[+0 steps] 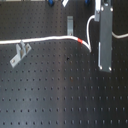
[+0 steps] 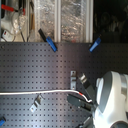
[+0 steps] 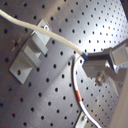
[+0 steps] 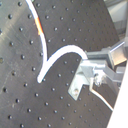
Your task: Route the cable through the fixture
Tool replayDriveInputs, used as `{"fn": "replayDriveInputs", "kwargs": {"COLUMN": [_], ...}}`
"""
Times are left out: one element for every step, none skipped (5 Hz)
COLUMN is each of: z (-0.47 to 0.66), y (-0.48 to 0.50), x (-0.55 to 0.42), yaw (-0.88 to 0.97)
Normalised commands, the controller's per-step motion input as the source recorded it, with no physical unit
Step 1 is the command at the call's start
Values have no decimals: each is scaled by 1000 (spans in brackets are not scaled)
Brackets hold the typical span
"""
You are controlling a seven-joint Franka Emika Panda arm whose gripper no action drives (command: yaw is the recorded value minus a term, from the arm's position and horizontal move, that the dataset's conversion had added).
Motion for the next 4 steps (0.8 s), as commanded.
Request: {"fn": "replayDriveInputs", "kwargs": {"z": [1, -152, -296, -2], "y": [-134, -215, -180, -3], "x": [75, -12, 4, 206], "yaw": [-211, -77, -54, 0]}}
